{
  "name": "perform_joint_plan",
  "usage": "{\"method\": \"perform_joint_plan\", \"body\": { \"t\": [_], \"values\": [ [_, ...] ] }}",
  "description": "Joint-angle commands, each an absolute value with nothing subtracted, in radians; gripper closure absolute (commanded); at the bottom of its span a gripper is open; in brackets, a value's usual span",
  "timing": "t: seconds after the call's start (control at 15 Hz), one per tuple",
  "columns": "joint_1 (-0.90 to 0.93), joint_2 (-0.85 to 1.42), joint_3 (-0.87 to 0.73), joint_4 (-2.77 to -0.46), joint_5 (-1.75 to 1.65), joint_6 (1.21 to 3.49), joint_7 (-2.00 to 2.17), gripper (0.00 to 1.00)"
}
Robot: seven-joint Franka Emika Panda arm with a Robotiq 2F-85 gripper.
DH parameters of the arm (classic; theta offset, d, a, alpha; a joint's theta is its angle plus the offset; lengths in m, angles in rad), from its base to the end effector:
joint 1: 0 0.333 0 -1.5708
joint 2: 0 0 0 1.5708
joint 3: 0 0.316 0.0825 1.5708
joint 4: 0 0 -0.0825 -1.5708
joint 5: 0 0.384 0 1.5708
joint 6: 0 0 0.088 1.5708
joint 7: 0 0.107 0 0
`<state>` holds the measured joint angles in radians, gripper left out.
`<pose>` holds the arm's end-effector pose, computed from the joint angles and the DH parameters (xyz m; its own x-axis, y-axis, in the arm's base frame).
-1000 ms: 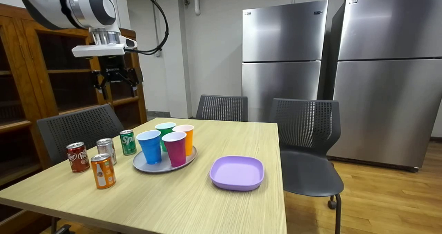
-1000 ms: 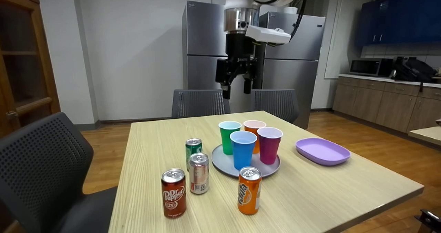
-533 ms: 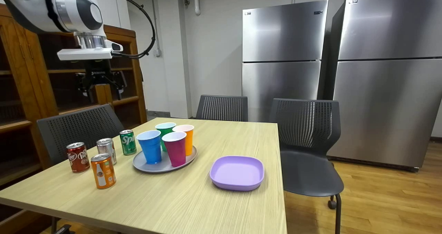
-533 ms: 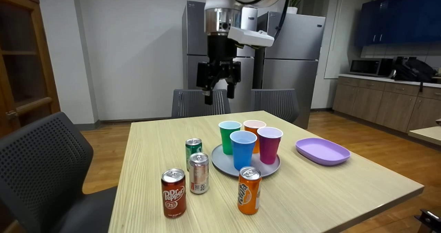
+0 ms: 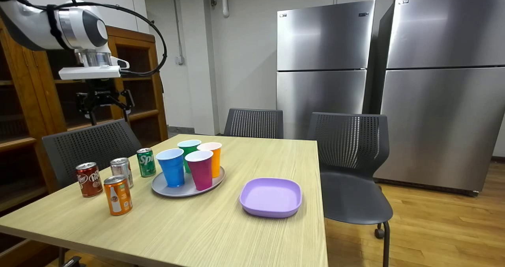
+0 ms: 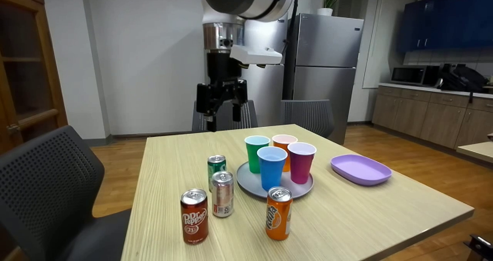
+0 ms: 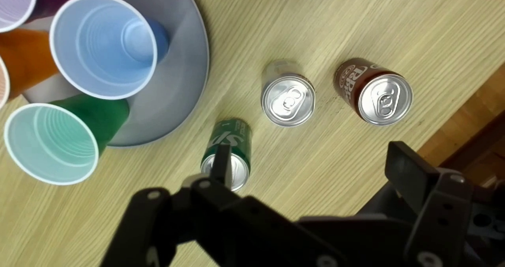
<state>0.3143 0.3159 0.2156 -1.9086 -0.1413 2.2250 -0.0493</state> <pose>0.5404 0.3037 0.3369 0.7935 0.6085 0.0059 0.6077 -0.7928 0.0467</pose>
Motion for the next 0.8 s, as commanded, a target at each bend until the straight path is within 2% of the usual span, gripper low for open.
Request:
{"method": "perform_joint_plan", "body": {
  "t": [0.0,0.73],
  "values": [
    [0.331,0.369,0.227,-1.845,-0.166,2.187,-0.05,0.0],
    [0.345,0.443,0.217,-1.848,-0.17,2.199,-0.034,0.0]
  ]
}}
